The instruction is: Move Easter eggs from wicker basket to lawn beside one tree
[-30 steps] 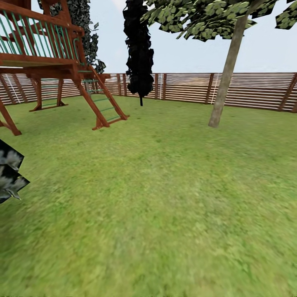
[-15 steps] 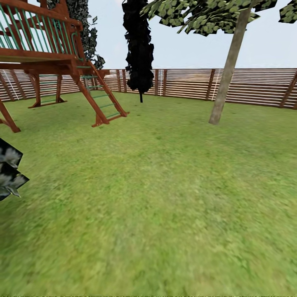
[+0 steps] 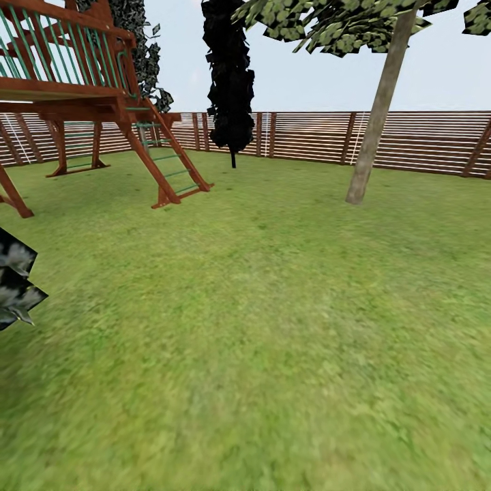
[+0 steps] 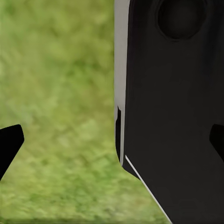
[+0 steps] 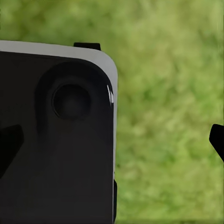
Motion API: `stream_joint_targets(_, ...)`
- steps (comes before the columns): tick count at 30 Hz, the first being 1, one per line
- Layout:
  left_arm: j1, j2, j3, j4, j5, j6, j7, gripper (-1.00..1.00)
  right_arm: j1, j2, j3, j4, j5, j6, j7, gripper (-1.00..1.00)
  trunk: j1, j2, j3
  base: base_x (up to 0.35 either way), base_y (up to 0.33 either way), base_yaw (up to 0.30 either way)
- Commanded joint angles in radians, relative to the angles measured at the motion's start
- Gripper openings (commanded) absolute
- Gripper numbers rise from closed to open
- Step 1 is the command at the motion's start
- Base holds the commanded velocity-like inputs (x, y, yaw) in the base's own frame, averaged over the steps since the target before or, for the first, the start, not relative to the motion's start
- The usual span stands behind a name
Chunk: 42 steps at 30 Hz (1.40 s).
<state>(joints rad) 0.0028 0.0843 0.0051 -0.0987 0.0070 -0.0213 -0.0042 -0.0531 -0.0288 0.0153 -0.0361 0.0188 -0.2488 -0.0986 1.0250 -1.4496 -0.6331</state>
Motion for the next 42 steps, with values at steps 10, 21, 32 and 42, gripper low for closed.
stream_joint_targets(10, 0.000, -0.001, -0.002, 0.000, -0.002, -0.002, 0.000, 1.00, -0.001, 0.004, 0.002, -0.001, 0.002, -0.006, -0.004, 1.00, 0.000, 0.000, -0.001, 0.003, 0.000, 0.000)
stream_joint_targets(21, 0.000, -0.001, -0.001, 0.001, -0.001, 0.000, 0.000, 1.00, 0.000, 0.006, 0.000, -0.001, -0.005, -0.006, -0.004, 1.00, 0.000, 0.000, -0.001, 0.279, 0.000, 0.000)
stream_joint_targets(32, 0.000, -0.001, -0.001, 0.001, 0.001, -0.001, 0.000, 1.00, 0.000, 0.004, 0.003, -0.002, 0.001, -0.008, -0.004, 1.00, 0.000, 0.000, -0.001, 0.322, 0.000, 0.000)
stream_joint_targets(42, 0.000, -0.001, -0.001, 0.001, 0.001, -0.002, 0.000, 1.00, 0.000, 0.005, 0.001, -0.002, 0.000, -0.007, -0.004, 1.00, 0.000, 0.000, -0.001, 0.322, 0.000, 0.000)
